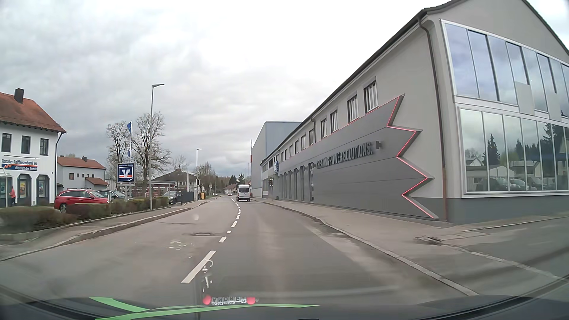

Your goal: Follow the waypoints while adhering to traffic rules and regulations

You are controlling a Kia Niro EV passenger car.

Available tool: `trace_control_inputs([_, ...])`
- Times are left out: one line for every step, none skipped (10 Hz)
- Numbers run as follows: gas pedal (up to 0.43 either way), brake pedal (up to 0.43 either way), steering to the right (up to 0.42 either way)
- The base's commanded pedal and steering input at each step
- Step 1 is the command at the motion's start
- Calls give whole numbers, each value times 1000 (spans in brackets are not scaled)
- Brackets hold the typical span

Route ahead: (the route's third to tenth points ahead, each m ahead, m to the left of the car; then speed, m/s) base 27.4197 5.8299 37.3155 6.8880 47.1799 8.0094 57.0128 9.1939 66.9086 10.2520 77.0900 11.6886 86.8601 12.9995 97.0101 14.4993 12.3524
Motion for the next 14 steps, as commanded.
trace_control_inputs([130,0,-19])
trace_control_inputs([130,0,-19])
trace_control_inputs([130,0,-19])
trace_control_inputs([130,0,-19])
trace_control_inputs([130,0,-19])
trace_control_inputs([130,0,-20])
trace_control_inputs([130,0,-19])
trace_control_inputs([130,0,-19])
trace_control_inputs([130,0,-19])
trace_control_inputs([130,0,-19])
trace_control_inputs([138,0,-19])
trace_control_inputs([138,0,-19])
trace_control_inputs([138,0,-19])
trace_control_inputs([138,0,-19])
